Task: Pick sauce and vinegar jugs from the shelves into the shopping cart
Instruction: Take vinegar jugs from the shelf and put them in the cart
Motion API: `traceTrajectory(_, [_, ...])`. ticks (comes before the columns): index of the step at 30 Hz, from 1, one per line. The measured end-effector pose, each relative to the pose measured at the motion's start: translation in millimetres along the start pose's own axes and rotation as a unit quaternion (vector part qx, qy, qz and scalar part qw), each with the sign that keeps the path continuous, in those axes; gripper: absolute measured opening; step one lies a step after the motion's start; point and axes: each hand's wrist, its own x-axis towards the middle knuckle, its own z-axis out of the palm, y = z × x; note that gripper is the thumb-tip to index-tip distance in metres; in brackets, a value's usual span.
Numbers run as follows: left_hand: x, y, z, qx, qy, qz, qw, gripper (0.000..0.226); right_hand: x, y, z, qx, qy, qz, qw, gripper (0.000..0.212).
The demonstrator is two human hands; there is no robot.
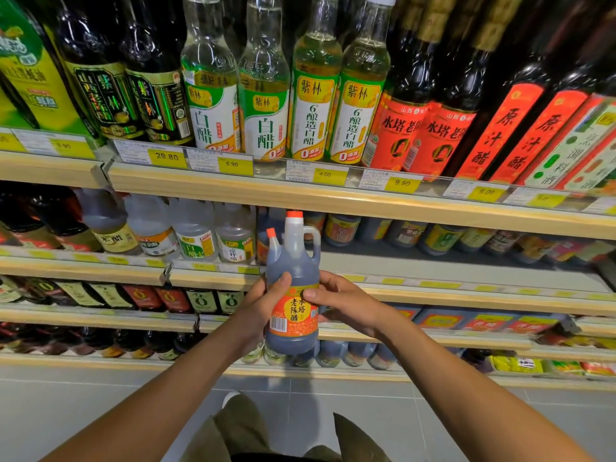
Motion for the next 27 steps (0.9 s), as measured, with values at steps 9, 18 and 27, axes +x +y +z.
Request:
traceTrajectory(9, [10,-6,2,0.069,-0.043,0.008,0.997,0.058,6,0,-9,-0.104,0.038,-0.047,0.993,0.053])
traceTrajectory(18, [32,1,-10,0.287,-0.032,0.084,0.954,0.068,11,22,-46,-0.310,0.178,-0.129,0.925,0.071])
traceTrajectory(27, [65,36,-33,0.348,0.172,0.145,0.910,0.055,25,2,-80,-0.347,0.279,-0.216,0.869,0.068])
